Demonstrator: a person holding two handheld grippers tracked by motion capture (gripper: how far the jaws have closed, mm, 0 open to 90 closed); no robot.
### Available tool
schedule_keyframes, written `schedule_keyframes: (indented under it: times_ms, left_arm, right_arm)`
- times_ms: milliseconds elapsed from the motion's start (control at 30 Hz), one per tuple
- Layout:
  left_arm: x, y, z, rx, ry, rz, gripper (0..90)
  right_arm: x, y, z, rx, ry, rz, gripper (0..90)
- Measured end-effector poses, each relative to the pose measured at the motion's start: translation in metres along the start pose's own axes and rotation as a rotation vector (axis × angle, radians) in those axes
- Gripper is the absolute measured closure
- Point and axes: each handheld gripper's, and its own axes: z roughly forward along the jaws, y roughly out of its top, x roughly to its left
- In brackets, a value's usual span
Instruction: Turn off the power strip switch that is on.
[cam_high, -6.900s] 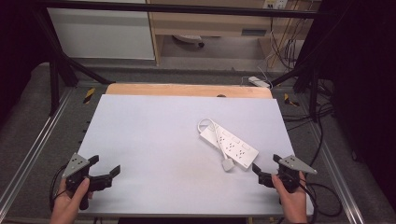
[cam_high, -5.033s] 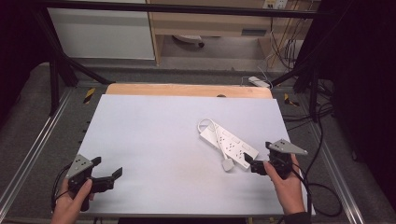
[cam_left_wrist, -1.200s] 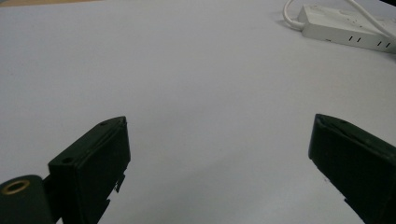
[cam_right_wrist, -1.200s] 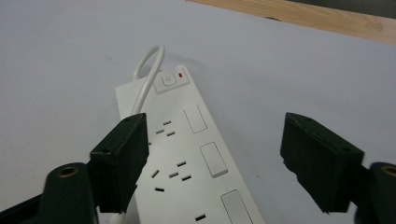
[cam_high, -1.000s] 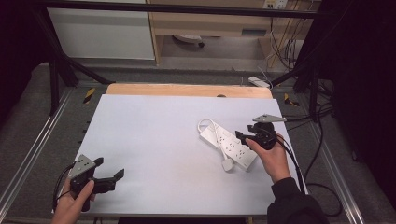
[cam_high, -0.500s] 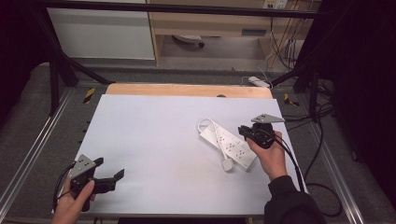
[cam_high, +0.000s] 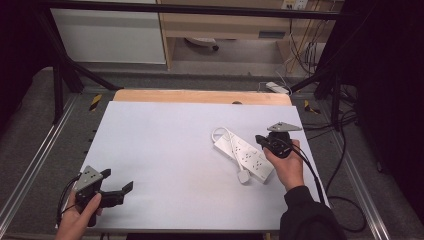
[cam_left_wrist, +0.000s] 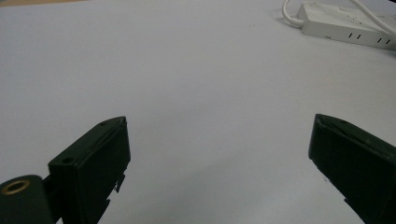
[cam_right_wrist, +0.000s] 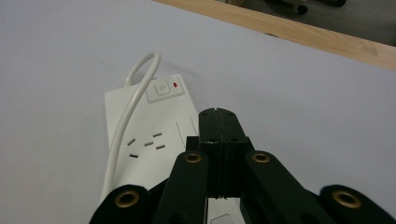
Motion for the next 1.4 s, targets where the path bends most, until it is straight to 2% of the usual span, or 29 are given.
schedule_keyframes:
  times_ms: [667,933,1400]
  left_arm:
    - [0.0,0.0,0.0,0.003,0.001,0.003,5.5]
    - [0.0,0.0,0.0,0.003,0.001,0.003,5.5]
    - [0.0,0.0,0.0,0.005,0.001,0.002,5.5]
  right_arm:
    - [-0.002,-0.008,0.011,0.035,-0.009,0.001,90.0]
    - [-0.004,-0.012,0.014,0.037,-0.004,0.02,90.0]
    - [-0.002,-0.018,0.021,0.062,-0.015,-0.005,90.0]
